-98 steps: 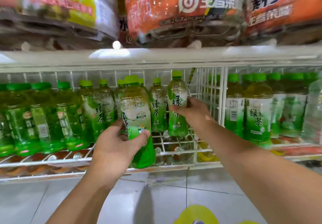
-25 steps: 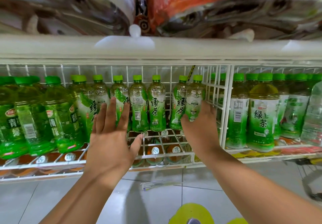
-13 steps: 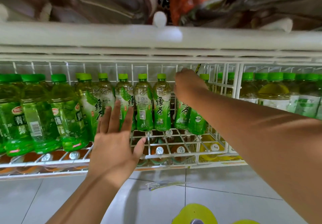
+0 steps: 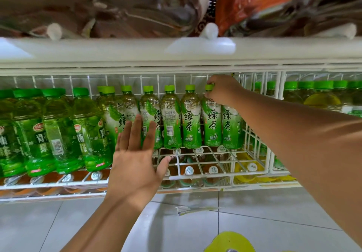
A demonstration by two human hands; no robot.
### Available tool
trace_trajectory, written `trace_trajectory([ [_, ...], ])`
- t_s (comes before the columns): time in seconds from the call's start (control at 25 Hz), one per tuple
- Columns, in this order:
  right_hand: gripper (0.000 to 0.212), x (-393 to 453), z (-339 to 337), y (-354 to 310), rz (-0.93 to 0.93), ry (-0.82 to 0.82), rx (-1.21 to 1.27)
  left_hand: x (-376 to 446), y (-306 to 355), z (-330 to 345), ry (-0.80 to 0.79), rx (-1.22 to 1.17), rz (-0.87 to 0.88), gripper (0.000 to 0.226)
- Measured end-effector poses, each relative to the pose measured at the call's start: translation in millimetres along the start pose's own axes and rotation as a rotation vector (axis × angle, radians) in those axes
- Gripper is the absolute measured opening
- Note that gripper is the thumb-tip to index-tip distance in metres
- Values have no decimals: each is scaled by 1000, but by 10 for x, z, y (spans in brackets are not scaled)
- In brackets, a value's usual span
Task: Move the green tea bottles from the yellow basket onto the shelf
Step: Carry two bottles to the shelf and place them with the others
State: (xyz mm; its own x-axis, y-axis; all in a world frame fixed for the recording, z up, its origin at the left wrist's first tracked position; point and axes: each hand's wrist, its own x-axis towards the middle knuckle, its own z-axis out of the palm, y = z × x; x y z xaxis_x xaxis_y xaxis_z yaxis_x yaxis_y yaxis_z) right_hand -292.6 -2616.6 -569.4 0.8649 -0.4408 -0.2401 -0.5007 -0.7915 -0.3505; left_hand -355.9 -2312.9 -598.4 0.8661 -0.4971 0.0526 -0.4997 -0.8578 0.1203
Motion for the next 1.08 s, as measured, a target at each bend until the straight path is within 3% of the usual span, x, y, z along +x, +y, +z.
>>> trace_trajectory([
  [0.28, 68, -50, 110, 120, 13, -17, 189, -12, -28, 81, 19, -24, -23, 87],
  [0.4, 90, -88, 132, 121, -13, -33, 91, -34, -22, 115, 17, -45, -26, 90],
  [0.48, 93, -100, 118, 125, -31, -16, 44, -44, -23, 115, 9, -43, -28, 90],
  [0.72, 85, -210, 91, 134, -32, -34, 173, -15, 36, 81, 21, -50, -7, 85],
  [0.88, 71, -652, 265, 316, -13, 205, 281, 20, 58, 13, 27, -16, 11, 86],
  [1.08, 69, -1028, 832, 583, 107, 193, 67, -33, 31, -15, -21, 14, 6, 87],
])
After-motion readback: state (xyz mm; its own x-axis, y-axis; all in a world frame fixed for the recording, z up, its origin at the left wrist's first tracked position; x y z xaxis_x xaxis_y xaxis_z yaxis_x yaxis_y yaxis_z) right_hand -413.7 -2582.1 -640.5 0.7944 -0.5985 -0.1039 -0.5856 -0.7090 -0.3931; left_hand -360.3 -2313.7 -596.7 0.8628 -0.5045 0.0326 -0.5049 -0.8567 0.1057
